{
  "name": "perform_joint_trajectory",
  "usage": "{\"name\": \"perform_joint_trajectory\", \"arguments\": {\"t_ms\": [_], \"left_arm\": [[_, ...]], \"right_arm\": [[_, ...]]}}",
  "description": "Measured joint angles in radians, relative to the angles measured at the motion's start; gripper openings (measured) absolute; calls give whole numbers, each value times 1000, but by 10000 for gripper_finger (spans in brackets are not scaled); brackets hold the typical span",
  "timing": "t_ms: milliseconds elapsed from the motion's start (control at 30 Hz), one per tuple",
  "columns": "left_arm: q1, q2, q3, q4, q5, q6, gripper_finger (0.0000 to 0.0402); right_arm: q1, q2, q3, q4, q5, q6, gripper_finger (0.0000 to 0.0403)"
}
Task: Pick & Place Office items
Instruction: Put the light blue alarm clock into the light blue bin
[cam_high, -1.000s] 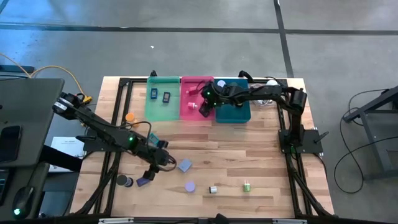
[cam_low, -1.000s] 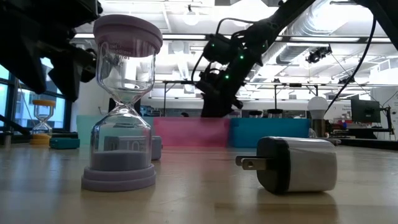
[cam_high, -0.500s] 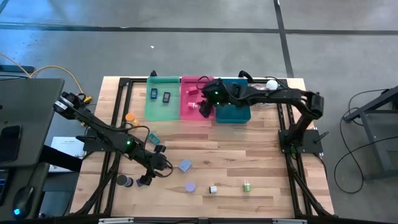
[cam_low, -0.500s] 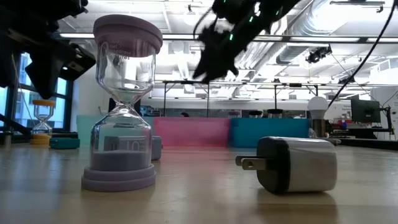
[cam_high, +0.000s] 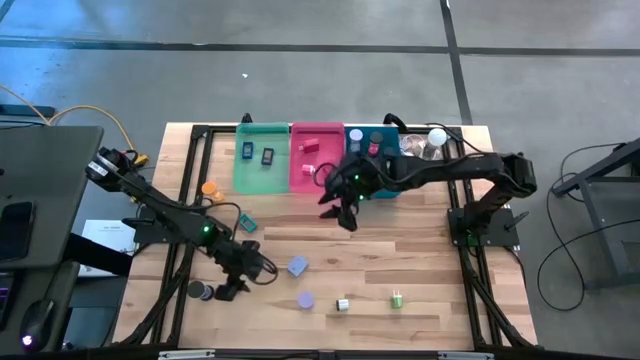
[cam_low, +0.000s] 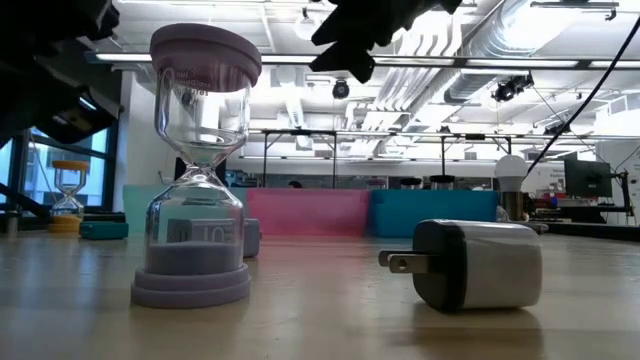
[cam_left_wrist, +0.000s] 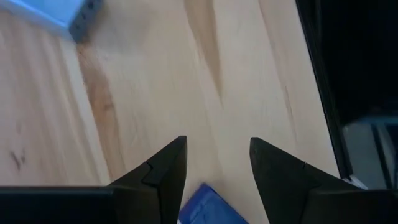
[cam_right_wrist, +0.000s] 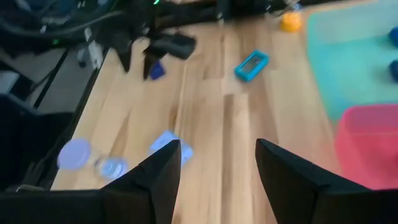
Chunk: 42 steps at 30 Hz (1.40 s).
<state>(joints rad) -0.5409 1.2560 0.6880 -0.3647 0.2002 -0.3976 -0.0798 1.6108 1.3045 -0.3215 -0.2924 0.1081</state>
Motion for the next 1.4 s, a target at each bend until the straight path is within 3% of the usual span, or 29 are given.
{"name": "perform_joint_trajectory", "arguments": {"t_ms": [167, 667, 800, 967, 1167, 1400], "left_arm": [[21, 0, -1, -6, 62, 17, 170], [87, 0, -1, 6, -51, 8, 174], [89, 0, -1, 5, -52, 15, 206], [86, 0, -1, -13, -29, -62, 277], [104, 0, -1, -110, 238, -102, 313], [33, 0, -1, -260, 111, -250, 315]], "right_arm": [[55, 15, 0, -34, 71, -4, 196], [76, 15, 0, -71, 111, -8, 195], [72, 15, 0, -72, 112, -8, 195], [71, 15, 0, -72, 111, -21, 195], [72, 15, 0, -71, 111, -51, 195], [72, 15, 0, -71, 111, -58, 195]]}}
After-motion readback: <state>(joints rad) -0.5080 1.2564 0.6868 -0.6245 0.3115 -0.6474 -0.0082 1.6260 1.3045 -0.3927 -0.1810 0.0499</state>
